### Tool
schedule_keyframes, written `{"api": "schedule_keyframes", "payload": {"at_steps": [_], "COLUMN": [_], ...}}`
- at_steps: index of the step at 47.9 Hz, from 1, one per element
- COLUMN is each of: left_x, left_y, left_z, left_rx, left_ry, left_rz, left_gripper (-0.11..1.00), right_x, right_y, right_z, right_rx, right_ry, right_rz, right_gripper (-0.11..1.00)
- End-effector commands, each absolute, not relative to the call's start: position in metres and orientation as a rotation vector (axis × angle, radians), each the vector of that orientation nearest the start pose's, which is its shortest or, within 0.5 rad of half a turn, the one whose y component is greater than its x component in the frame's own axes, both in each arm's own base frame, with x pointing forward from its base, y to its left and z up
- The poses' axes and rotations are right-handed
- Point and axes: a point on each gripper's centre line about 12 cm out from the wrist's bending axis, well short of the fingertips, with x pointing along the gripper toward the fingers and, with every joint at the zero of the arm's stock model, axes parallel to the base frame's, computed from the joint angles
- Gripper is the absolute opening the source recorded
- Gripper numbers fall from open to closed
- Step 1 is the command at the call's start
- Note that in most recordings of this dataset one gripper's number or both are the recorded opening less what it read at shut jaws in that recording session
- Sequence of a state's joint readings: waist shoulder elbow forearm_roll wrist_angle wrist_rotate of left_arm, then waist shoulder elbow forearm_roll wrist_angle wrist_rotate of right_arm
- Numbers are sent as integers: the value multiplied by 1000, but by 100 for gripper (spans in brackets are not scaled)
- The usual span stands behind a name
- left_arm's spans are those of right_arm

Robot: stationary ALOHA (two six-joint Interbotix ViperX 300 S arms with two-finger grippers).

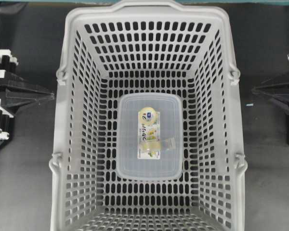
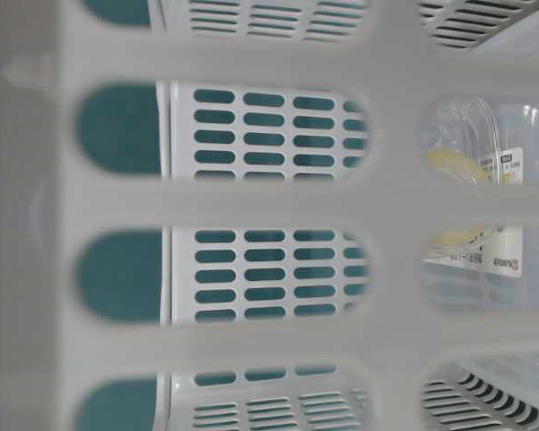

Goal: Pick up the tape dispenser from the shopping basket with the left arm.
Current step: 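Move the left gripper down into the basket toward the tape dispenser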

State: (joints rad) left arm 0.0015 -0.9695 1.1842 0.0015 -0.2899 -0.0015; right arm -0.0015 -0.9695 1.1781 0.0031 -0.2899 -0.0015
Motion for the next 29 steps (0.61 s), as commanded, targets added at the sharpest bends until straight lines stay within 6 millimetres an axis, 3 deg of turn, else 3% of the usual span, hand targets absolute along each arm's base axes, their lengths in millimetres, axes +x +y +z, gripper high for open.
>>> {"api": "schedule_keyframes", "payload": {"at_steps": [1,5,12,17,22,29], "left_x": [204,212,230,254,284,327], "left_y": [-5,-4,-6,-9,-13,-19], "left_z": [327,342,365,375,376,363], "left_rx": [18,4,-3,-1,3,15], "left_ry": [-104,-38,94,205,305,458], "left_rz": [-27,-22,-25,-30,-35,-45], "left_gripper": [6,0,0,0,0,0], "right_x": [200,200,201,201,201,198], "right_y": [-1,-1,0,0,0,0], "right_z": [301,303,299,296,295,297], "right_rx": [16,26,35,46,47,47], "right_ry": [-101,-94,-29,5,18,9], "right_rz": [-5,-6,-3,-1,-1,-2], "right_gripper": [0,0,0,0,0,0]}}
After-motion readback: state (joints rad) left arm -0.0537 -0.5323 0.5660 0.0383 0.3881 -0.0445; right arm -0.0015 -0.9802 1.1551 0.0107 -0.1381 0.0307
